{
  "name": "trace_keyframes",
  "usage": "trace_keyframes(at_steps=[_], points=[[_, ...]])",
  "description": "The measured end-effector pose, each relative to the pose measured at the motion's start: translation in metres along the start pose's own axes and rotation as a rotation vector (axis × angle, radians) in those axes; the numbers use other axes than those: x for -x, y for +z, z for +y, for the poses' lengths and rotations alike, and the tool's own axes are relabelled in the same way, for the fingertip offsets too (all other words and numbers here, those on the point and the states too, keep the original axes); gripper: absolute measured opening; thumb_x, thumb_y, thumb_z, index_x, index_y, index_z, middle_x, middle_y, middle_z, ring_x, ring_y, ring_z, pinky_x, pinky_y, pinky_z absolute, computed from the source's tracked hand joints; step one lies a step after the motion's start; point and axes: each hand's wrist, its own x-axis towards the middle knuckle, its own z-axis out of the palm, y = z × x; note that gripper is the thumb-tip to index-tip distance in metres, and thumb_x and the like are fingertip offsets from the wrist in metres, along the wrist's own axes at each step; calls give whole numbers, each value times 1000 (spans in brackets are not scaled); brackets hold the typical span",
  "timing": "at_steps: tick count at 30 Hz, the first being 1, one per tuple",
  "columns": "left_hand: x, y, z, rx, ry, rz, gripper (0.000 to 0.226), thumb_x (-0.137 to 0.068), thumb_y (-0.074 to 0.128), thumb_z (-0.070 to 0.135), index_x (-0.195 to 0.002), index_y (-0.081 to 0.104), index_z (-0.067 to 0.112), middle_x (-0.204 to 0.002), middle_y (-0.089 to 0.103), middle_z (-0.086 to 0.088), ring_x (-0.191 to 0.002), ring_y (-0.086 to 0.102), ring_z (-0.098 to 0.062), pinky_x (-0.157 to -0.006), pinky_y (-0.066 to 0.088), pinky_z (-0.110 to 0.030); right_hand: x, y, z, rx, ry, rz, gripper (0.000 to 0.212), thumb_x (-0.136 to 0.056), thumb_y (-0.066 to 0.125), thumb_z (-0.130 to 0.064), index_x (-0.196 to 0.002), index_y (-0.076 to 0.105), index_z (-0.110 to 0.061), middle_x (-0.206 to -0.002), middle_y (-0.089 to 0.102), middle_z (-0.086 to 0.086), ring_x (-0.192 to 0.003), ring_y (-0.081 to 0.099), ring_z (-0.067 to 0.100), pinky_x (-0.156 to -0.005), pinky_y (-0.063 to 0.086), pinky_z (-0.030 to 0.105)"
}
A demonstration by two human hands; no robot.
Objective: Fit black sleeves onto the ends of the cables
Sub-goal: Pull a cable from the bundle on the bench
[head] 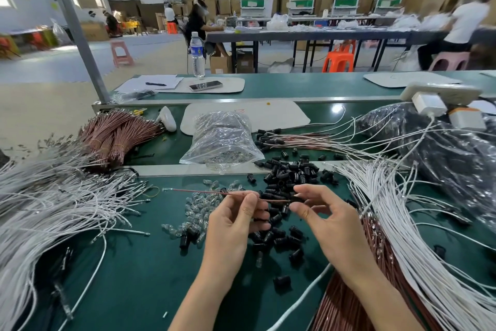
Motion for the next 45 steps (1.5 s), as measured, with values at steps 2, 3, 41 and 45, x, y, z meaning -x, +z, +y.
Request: trace_keyframes(at_steps=[2, 3, 41, 45], points=[[-1, -1, 1, 27, 1, 1, 27, -90, 61, 29, -103, 68, 7, -89, 76, -9, -79, 72, -19, -67, 61, -28, -1, 0, 1, -37, 37, -34, 23, -76, 75, -45, -98, 71, -49, -90, 72, -21, -84, 67, 1, -75, 47, 8], [-1, -2, 1, 34, 1, 3, 26, -90, 60, 28, -104, 68, 7, -90, 76, -8, -80, 73, -19, -67, 60, -28, -1, 1, 1, -42, 45, -57, 22, -75, 76, -46, -96, 71, -49, -89, 73, -20, -84, 67, 1, -75, 47, 8], [7, 4, 8, -111, 81, -87, 15, -89, 64, 28, -97, 75, 33, -99, 77, 0, -81, 73, -18, -66, 59, -27, 0, 5, -13, -508, 352, -67, 35, -76, 69, -56, -93, 82, -28, -78, 75, 8, -60, 63, 13, -60, 55, 22], [8, 4, 7, -88, 66, -38, 16, -88, 65, 27, -100, 76, 23, -94, 77, -3, -78, 72, -17, -65, 58, -26, -1, 4, -9, -621, 375, -90, 40, -76, 74, -53, -102, 81, -23, -80, 74, 5, -62, 61, 11, -59, 53, 22]])
